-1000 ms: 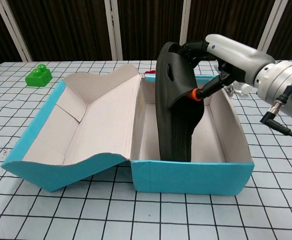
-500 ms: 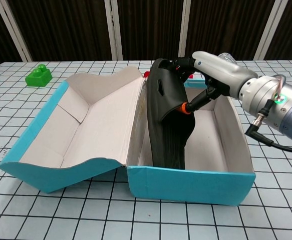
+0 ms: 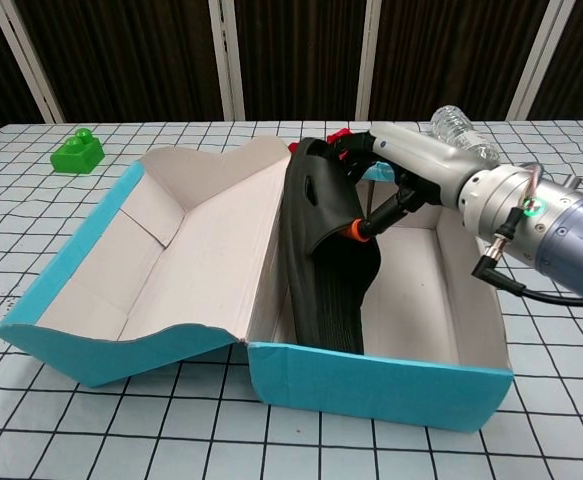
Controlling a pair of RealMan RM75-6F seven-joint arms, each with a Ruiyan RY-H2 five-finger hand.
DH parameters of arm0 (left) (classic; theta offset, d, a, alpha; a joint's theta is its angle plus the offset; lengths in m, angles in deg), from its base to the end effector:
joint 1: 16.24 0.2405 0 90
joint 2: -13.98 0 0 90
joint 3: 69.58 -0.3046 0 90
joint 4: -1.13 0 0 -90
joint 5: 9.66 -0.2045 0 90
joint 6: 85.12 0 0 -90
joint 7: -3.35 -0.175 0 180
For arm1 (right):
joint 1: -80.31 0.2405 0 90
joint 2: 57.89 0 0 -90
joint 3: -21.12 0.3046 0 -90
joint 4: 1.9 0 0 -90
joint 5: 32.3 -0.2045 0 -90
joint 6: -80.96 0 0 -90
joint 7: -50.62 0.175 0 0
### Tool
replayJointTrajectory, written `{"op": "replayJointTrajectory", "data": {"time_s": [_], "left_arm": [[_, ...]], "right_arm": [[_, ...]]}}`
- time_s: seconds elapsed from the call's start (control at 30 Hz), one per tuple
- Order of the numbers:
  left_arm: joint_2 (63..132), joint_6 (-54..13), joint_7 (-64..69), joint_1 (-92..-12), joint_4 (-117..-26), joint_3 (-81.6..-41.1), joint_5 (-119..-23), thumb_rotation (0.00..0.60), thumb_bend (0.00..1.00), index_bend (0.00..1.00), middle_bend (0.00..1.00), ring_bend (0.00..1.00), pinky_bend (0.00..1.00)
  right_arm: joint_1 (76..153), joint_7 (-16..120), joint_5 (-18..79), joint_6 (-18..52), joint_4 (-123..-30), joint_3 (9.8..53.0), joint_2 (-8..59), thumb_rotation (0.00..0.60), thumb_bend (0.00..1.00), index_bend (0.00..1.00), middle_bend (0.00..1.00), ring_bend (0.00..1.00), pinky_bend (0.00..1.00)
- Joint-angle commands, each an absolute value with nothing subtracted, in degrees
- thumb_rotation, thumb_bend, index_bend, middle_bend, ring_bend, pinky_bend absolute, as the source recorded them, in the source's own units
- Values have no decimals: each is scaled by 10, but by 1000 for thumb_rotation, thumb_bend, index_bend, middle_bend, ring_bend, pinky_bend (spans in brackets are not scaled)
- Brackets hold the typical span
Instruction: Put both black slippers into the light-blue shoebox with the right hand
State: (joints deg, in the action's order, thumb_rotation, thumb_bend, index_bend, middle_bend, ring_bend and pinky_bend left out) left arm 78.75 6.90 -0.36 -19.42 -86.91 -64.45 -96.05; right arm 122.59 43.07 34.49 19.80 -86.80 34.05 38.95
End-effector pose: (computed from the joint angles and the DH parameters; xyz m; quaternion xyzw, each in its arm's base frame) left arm -0.3578 0.2117 0.2138 -0.5784 -0.3084 -0.3905 0.6464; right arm -0.1305 -0.3896 -0.0480 0.6650 -0.4571 0.4840 0.3385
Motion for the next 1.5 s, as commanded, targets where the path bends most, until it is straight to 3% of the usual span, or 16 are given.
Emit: {"op": "replayJointTrajectory", "data": {"time_s": [0.03, 0.9, 1.3, 1.5], "left_arm": [[788, 69, -5, -194, -869, -645, -961, 600, 273, 46, 0, 0, 15], [789, 77, -7, -192, -869, -642, -962, 600, 273, 47, 0, 0, 16], [788, 76, -6, -192, -868, -642, -960, 600, 273, 47, 0, 0, 15], [789, 76, -7, -192, -868, -642, -961, 600, 272, 46, 0, 0, 15]], "right_arm": [[1226, 429, 344, 202, -868, 339, 390, 600, 569, 519, 517, 284, 104], [1231, 423, 323, 277, -831, 316, 404, 600, 580, 519, 532, 286, 76], [1232, 420, 330, 276, -831, 321, 410, 600, 580, 518, 530, 286, 67], [1239, 410, 321, 299, -846, 320, 390, 600, 580, 392, 418, 225, 24]]}}
